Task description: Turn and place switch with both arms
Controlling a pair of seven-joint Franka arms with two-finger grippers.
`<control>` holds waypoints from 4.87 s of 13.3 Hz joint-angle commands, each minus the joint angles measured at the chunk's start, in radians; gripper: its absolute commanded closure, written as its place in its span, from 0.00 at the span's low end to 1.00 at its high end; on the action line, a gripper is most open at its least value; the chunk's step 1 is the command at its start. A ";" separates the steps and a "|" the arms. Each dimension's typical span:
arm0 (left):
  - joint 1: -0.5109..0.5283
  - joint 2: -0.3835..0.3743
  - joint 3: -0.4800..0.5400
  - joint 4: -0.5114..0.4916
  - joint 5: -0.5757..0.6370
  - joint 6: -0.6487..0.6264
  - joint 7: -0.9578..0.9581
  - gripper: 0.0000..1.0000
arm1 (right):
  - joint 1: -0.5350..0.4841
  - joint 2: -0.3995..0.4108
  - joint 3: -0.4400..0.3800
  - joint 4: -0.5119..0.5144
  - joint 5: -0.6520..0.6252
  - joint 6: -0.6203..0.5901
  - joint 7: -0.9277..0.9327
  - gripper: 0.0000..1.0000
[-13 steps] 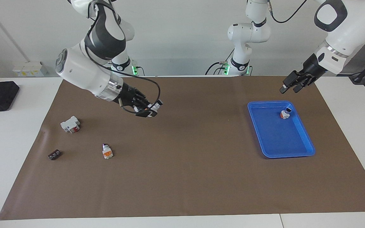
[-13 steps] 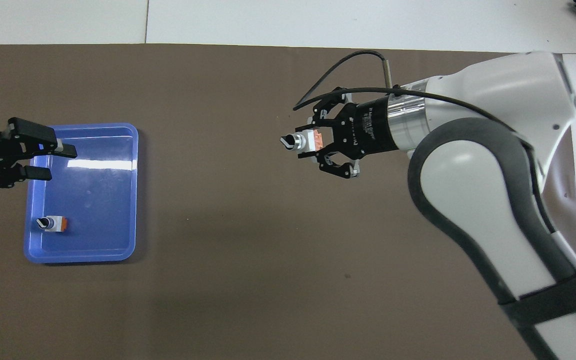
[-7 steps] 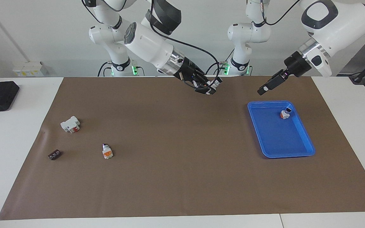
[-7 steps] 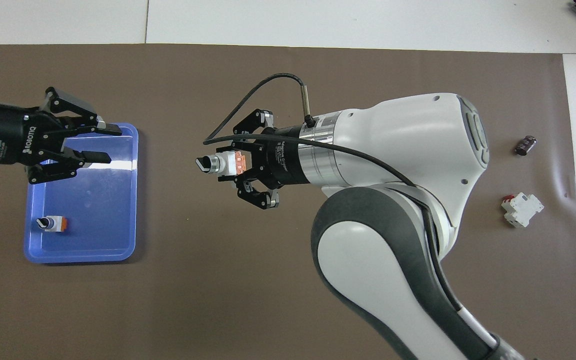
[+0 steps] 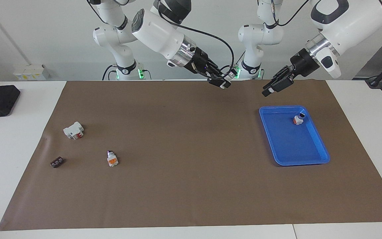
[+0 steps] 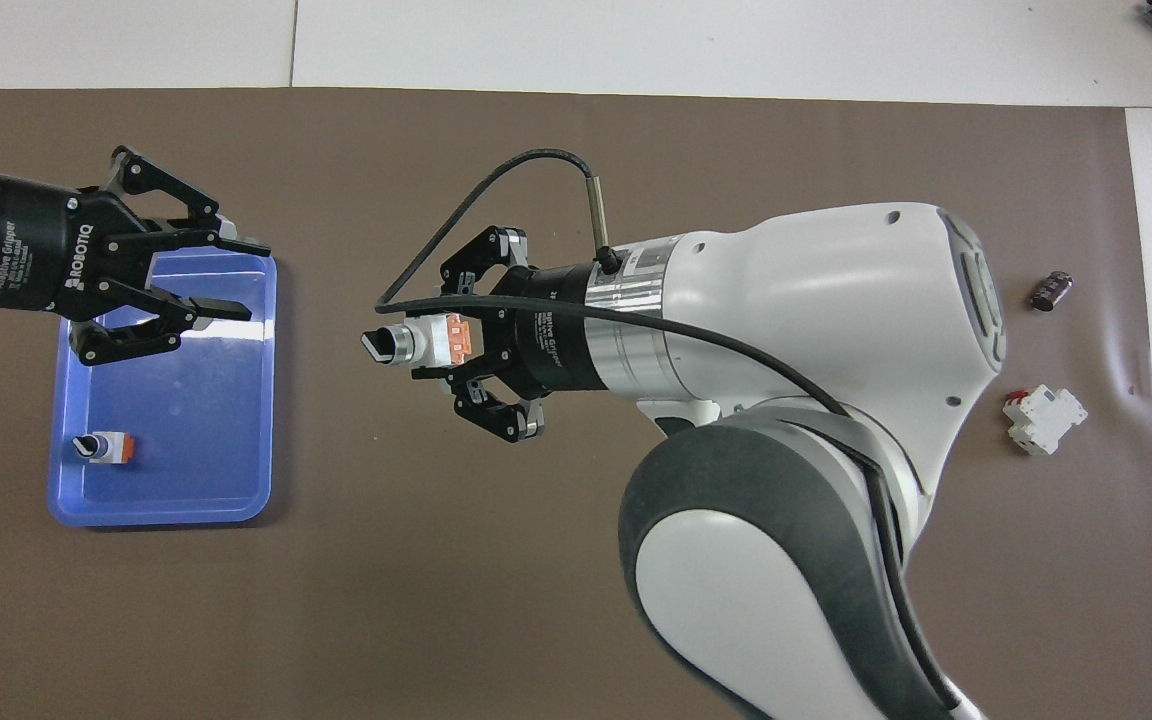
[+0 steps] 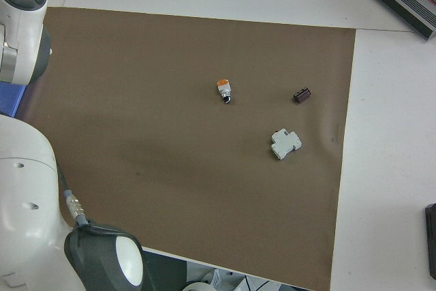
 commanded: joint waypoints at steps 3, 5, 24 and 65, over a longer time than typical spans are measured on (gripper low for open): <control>-0.005 -0.009 0.003 0.063 -0.008 -0.052 0.107 0.54 | 0.004 -0.017 0.004 -0.040 0.024 0.050 -0.006 1.00; -0.006 -0.037 -0.003 0.058 -0.014 -0.051 0.254 0.55 | 0.006 -0.016 0.004 -0.040 0.024 0.062 -0.004 1.00; -0.081 -0.138 -0.023 -0.106 -0.048 0.012 1.054 0.59 | 0.026 -0.017 0.004 -0.044 0.021 0.067 -0.006 1.00; -0.160 -0.214 -0.046 -0.275 -0.099 0.244 0.842 0.78 | 0.047 -0.016 0.004 -0.055 0.022 0.106 0.033 1.00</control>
